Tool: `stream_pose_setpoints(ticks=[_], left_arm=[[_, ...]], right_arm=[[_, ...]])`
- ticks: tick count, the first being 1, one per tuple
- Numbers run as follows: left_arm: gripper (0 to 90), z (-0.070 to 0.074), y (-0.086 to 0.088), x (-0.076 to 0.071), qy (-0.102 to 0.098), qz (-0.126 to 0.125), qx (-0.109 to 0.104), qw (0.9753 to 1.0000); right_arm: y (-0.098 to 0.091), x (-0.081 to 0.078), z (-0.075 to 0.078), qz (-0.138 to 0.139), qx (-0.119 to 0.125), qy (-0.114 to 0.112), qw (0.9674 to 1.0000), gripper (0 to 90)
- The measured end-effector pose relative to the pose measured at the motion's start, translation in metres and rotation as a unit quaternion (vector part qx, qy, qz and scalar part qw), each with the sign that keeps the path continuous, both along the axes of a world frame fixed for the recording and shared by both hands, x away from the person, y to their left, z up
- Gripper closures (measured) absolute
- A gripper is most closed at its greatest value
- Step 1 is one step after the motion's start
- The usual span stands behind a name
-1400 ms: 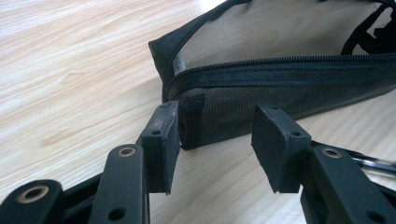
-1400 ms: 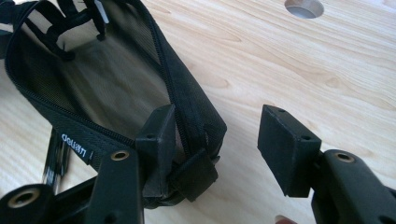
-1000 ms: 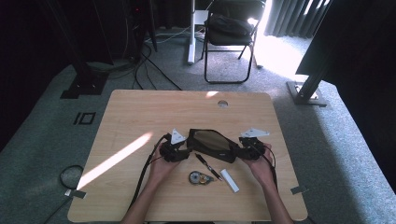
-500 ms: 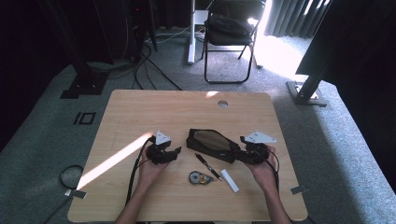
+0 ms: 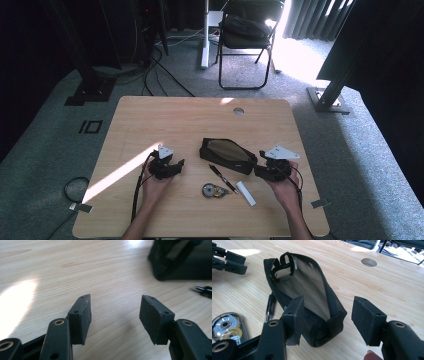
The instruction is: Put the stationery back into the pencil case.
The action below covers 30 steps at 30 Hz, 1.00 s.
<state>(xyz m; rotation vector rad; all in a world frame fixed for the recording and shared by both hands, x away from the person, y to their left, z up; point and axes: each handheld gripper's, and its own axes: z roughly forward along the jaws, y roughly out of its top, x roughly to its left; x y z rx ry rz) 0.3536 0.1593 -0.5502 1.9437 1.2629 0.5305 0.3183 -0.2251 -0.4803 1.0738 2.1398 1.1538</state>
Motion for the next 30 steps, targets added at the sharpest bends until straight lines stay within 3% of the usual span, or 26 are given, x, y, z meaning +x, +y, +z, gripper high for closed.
stream_pose_setpoints(ticks=[3, 6, 14, 20, 24, 30], left_arm=[[43.1, -0.003, 0.004, 0.003, 0.009, 0.014, -0.002, 0.9999], [42.4, -0.003, 0.004, 0.003, 0.004, 0.019, 0.001, 0.9998], [39.6, -0.003, 0.003, 0.005, 0.014, 0.022, 0.008, 0.9996], [27.3, -0.004, -0.001, 0.009, 0.014, 0.040, 0.046, 0.9981], [19.2, -0.005, 0.000, 0.011, 0.020, 0.052, 0.047, 0.9973], [18.3, -0.005, 0.000, 0.012, 0.020, 0.057, 0.047, 0.9971]], right_arm=[[-0.002, -0.003, 0.001, 0.000, 0.002, -0.001, 1.0000, 43.8], [-0.004, -0.007, 0.002, -0.001, 0.000, -0.002, 1.0000, 44.7], [0.001, -0.016, 0.001, 0.004, -0.006, -0.007, 1.0000, 43.0], [0.004, -0.024, 0.000, 0.008, -0.005, -0.010, 0.9999, 41.9], [0.005, -0.027, -0.004, 0.009, -0.010, -0.007, 0.9999, 42.1], [0.007, -0.030, -0.012, 0.020, -0.017, 0.005, 0.9996, 46.4]])
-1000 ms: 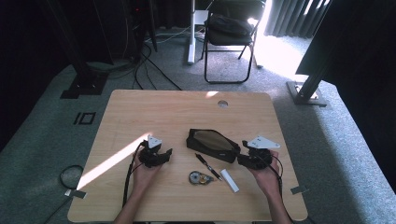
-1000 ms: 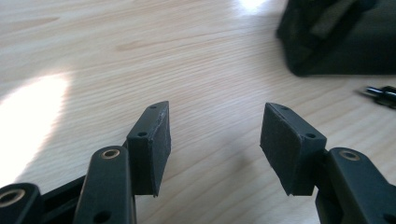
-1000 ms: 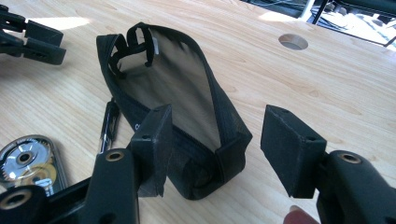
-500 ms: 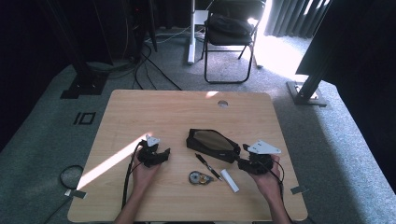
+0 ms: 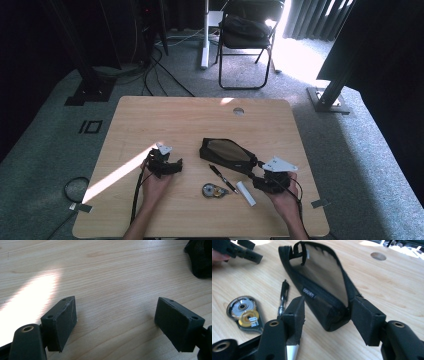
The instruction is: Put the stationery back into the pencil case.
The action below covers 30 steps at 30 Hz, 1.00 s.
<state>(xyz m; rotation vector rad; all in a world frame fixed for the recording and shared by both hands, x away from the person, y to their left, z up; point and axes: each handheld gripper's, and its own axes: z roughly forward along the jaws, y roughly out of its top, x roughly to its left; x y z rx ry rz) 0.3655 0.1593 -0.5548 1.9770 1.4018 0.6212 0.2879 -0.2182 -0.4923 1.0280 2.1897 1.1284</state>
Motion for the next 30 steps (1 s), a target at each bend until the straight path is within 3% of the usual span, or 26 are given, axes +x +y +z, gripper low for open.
stream_pose_setpoints(ticks=[12, 30], left_arm=[[18.3, 0.000, -0.001, 0.000, 0.000, 0.003, 0.000, 1.0000], [18.4, 0.000, -0.001, 0.000, 0.001, 0.001, 0.001, 1.0000]], right_arm=[[0.002, -0.009, -0.014, 0.003, -0.002, 0.016, 0.9999, 48.2], [0.009, -0.020, -0.025, 0.007, -0.009, 0.020, 0.9997, 46.0]])
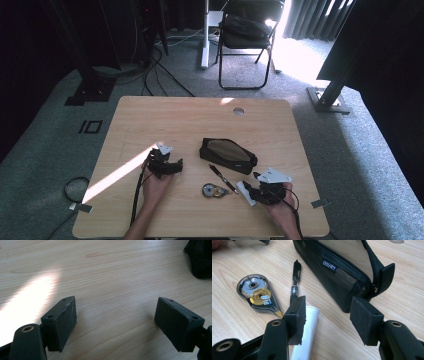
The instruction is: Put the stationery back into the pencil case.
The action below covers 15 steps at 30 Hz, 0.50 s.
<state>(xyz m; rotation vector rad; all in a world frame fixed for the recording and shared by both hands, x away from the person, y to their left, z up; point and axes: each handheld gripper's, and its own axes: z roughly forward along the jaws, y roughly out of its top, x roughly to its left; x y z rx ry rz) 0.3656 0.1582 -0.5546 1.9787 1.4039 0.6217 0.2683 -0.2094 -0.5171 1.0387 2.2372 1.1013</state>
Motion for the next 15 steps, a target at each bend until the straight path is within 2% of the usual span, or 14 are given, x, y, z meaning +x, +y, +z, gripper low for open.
stream_pose_setpoints(ticks=[15], left_arm=[[18.3, 0.0000, -0.0002, -0.0002, 0.000, -0.001, 0.001, 1.0000]], right_arm=[[0.0027, -0.0037, -0.0058, 0.003, -0.006, 0.004, 1.0000, 44.8]])
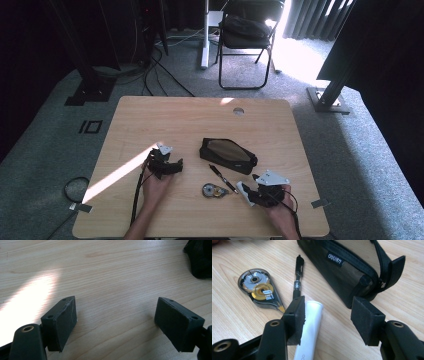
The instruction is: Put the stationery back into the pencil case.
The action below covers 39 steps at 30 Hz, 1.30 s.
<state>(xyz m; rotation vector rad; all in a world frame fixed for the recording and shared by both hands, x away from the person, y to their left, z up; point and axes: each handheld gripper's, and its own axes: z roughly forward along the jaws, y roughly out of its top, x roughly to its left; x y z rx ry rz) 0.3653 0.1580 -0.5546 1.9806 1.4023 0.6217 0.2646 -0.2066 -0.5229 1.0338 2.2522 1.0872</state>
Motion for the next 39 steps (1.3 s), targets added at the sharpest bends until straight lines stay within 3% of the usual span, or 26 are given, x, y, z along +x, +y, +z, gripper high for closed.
stream_pose_setpoints(ticks=[12, 22, 28, 39], left_arm=[[18.4, 0.000, 0.000, 0.000, 0.000, 0.000, 0.000, 1.0000], [18.4, 0.000, 0.000, 0.000, 0.000, 0.000, 0.000, 1.0000], [18.4, 0.000, 0.000, 0.000, 0.000, 0.000, 0.000, 1.0000], [18.4, 0.000, 0.000, 0.000, 0.000, 0.000, 0.000, 1.0000]], right_arm=[[0.002, 0.000, -0.010, 0.006, -0.009, 0.021, 0.9997, 45.7], [0.004, -0.006, -0.019, 0.020, -0.027, 0.043, 0.9985, 52.4], [0.006, -0.007, -0.024, 0.029, -0.048, 0.043, 0.9975, 55.1], [0.002, -0.011, -0.028, 0.026, -0.050, 0.053, 0.9970, 61.5]])
